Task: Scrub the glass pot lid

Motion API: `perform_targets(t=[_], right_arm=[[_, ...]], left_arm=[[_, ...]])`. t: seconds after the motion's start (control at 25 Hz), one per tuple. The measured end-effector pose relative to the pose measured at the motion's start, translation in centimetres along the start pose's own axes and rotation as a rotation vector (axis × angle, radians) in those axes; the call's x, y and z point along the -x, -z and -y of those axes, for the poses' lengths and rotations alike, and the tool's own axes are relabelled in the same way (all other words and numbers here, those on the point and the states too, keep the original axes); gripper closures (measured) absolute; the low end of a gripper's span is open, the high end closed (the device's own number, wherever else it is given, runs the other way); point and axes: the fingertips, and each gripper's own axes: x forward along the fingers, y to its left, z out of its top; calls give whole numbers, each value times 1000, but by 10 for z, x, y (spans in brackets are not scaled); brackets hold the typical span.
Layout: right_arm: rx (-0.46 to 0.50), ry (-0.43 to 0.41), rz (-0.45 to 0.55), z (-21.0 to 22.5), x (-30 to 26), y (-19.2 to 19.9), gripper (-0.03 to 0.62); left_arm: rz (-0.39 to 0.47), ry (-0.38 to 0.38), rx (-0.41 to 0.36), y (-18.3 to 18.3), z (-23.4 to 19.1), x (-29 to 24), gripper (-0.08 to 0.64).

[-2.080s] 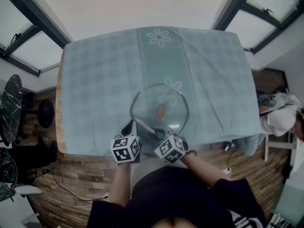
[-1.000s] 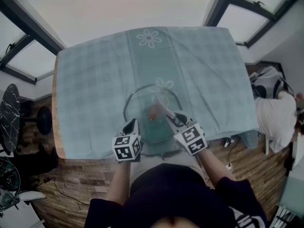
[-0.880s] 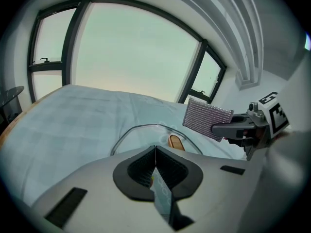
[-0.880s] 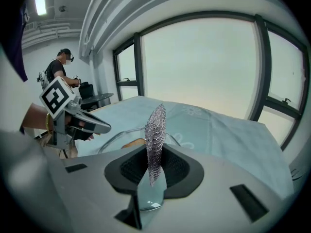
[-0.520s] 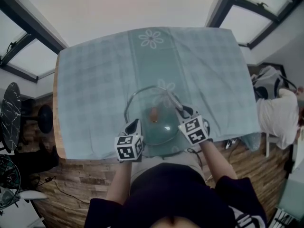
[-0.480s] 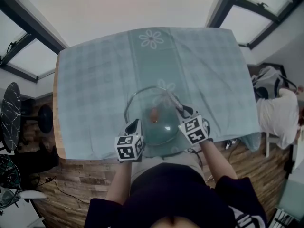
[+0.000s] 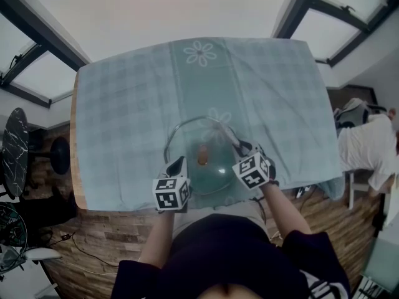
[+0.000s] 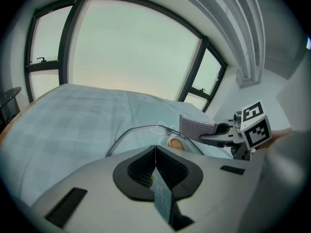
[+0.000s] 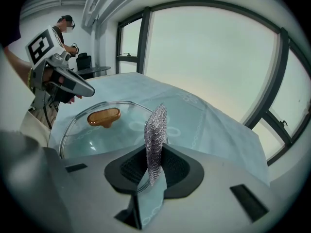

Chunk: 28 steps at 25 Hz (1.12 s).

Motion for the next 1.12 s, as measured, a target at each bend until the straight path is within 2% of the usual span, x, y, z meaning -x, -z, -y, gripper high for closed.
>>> perform_targets(t=[0.48,1.12], right_arm=[[-49,-52,-14,-21,-7,9,512],[-12,-83,-9,-56,6,21,512]], left_arm=[[0,-5,8,1,-1,0,557],[9,-16,26,15,1,13,557]])
